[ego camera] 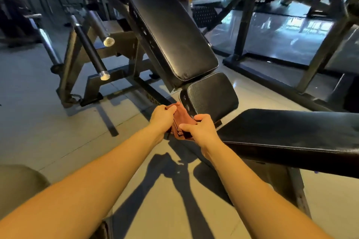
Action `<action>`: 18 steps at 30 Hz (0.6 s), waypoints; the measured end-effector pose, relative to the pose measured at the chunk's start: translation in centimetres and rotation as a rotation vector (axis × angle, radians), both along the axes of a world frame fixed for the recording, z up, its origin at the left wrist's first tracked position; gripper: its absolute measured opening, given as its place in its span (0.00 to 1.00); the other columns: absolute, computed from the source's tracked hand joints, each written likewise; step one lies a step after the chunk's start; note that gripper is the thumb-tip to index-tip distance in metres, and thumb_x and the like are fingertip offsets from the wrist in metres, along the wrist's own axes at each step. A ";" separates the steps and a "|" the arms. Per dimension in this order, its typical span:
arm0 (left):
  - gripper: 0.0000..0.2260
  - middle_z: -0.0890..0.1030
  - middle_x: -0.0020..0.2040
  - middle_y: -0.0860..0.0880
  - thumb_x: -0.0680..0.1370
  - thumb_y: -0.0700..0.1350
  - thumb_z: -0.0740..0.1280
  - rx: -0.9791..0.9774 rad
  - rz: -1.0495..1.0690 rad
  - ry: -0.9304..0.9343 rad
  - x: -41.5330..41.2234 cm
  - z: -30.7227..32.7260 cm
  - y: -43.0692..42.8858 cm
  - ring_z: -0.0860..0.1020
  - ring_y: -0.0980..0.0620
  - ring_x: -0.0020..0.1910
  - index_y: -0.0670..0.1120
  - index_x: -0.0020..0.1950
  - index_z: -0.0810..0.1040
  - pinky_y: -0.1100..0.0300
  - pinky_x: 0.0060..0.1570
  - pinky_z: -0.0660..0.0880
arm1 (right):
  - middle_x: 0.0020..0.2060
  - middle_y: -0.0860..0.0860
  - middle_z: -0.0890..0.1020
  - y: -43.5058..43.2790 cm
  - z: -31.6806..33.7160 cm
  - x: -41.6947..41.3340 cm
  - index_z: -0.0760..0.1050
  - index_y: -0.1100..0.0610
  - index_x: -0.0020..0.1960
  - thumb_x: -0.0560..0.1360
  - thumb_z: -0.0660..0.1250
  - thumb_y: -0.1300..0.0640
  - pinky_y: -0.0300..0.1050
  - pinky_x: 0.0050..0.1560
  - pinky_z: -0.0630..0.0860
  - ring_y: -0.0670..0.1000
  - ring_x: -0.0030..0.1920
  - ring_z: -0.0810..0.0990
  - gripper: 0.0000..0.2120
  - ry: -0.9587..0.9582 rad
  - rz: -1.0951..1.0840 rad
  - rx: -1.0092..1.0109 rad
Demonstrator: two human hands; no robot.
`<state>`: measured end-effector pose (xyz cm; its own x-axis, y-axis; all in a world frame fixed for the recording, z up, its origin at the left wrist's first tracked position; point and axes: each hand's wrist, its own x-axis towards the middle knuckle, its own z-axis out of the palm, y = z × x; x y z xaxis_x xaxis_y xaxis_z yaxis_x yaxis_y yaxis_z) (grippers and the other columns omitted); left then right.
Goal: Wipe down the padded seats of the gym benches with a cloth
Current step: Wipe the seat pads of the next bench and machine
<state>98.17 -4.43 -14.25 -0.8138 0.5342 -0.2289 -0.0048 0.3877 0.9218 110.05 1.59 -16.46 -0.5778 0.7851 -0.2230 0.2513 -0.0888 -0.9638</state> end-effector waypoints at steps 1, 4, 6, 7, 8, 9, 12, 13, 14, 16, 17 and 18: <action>0.10 0.82 0.50 0.43 0.84 0.48 0.62 0.024 0.043 -0.005 -0.1 -0.4 0.3 0.80 0.45 0.48 0.45 0.48 0.77 0.49 0.52 0.77 | 0.57 0.55 0.77 -0.1 -0.2 -0.4 0.66 0.57 0.65 0.70 0.79 0.61 0.50 0.53 0.82 0.55 0.56 0.81 0.30 -0.013 -0.015 0.002; 0.10 0.81 0.52 0.44 0.84 0.47 0.60 0.143 0.138 -0.106 -0.1 -0.7 0.8 0.79 0.45 0.50 0.44 0.54 0.77 0.50 0.53 0.76 | 0.54 0.56 0.78 -1.0 -0.2 -1.2 0.65 0.56 0.63 0.69 0.80 0.62 0.52 0.53 0.82 0.54 0.53 0.81 0.30 -0.019 -0.076 0.026; 0.10 0.82 0.50 0.45 0.84 0.49 0.61 0.203 0.123 -0.123 0.0 -0.8 1.1 0.80 0.46 0.50 0.45 0.52 0.79 0.51 0.52 0.76 | 0.51 0.55 0.77 -1.8 0.1 -1.6 0.65 0.55 0.61 0.69 0.79 0.62 0.44 0.43 0.78 0.51 0.48 0.79 0.29 -0.056 -0.100 0.126; 0.10 0.82 0.48 0.46 0.83 0.50 0.62 0.235 0.098 -0.130 -0.1 -0.9 1.3 0.80 0.47 0.48 0.46 0.51 0.79 0.52 0.49 0.76 | 0.51 0.53 0.77 -2.0 0.3 -1.7 0.64 0.54 0.61 0.69 0.79 0.61 0.43 0.42 0.77 0.50 0.47 0.79 0.29 -0.088 -0.096 0.174; 0.08 0.82 0.47 0.47 0.83 0.49 0.64 0.262 0.069 -0.144 -0.3 -0.9 1.4 0.81 0.48 0.47 0.47 0.51 0.79 0.53 0.47 0.76 | 0.51 0.52 0.78 -2.0 0.5 -1.8 0.64 0.52 0.60 0.69 0.80 0.59 0.46 0.44 0.80 0.50 0.47 0.80 0.29 -0.114 -0.088 0.202; 0.07 0.83 0.47 0.48 0.83 0.49 0.65 0.276 0.043 -0.157 -0.7 -0.9 1.5 0.81 0.49 0.47 0.48 0.51 0.80 0.53 0.46 0.77 | 0.50 0.53 0.80 -1.8 0.9 -1.8 0.65 0.52 0.60 0.69 0.80 0.57 0.52 0.47 0.82 0.53 0.47 0.82 0.29 -0.139 -0.080 0.207; 0.06 0.83 0.52 0.46 0.83 0.48 0.64 0.290 0.038 -0.142 -2.6 -1.2 2.1 0.80 0.46 0.51 0.49 0.52 0.80 0.50 0.53 0.77 | 0.39 0.54 0.85 0.1 2.8 -1.2 0.69 0.52 0.57 0.71 0.78 0.54 0.59 0.49 0.83 0.57 0.42 0.86 0.22 -0.243 -0.056 0.298; 0.07 0.82 0.53 0.46 0.83 0.48 0.63 0.288 0.045 -0.129 -3.1 -1.4 2.4 0.79 0.46 0.52 0.48 0.55 0.79 0.50 0.53 0.76 | 0.37 0.53 0.85 1.0 3.4 -0.8 0.70 0.52 0.55 0.73 0.76 0.54 0.58 0.49 0.83 0.55 0.41 0.85 0.17 -0.283 -0.056 0.362; 0.08 0.81 0.54 0.47 0.84 0.48 0.61 0.284 0.049 -0.111 -3.4 -1.6 2.9 0.78 0.47 0.53 0.48 0.57 0.78 0.51 0.52 0.75 | 0.36 0.52 0.85 1.8 3.9 -0.5 0.71 0.52 0.54 0.75 0.75 0.54 0.56 0.49 0.83 0.53 0.40 0.85 0.14 -0.316 -0.056 0.435; 0.07 0.78 0.50 0.50 0.85 0.46 0.59 0.300 0.051 -0.059 -3.5 -1.8 3.9 0.77 0.48 0.52 0.48 0.57 0.75 0.53 0.50 0.73 | 0.42 0.49 0.83 3.6 4.5 -0.2 0.72 0.52 0.56 0.78 0.72 0.55 0.51 0.50 0.82 0.50 0.43 0.83 0.11 -0.387 -0.042 0.604; 0.06 0.77 0.48 0.52 0.85 0.46 0.59 0.318 0.059 -0.025 -3.4 -1.8 4.4 0.76 0.50 0.51 0.49 0.56 0.74 0.55 0.48 0.72 | 0.46 0.47 0.82 4.4 4.4 -0.3 0.72 0.52 0.60 0.79 0.71 0.54 0.49 0.51 0.81 0.49 0.46 0.82 0.13 -0.426 -0.032 0.714; 0.05 0.76 0.46 0.54 0.85 0.45 0.58 0.333 0.073 0.018 -3.2 -1.8 4.8 0.76 0.53 0.48 0.49 0.55 0.74 0.60 0.45 0.71 | 0.51 0.47 0.80 5.2 4.2 -0.5 0.72 0.52 0.64 0.79 0.70 0.53 0.49 0.53 0.80 0.48 0.50 0.80 0.15 -0.456 -0.035 0.836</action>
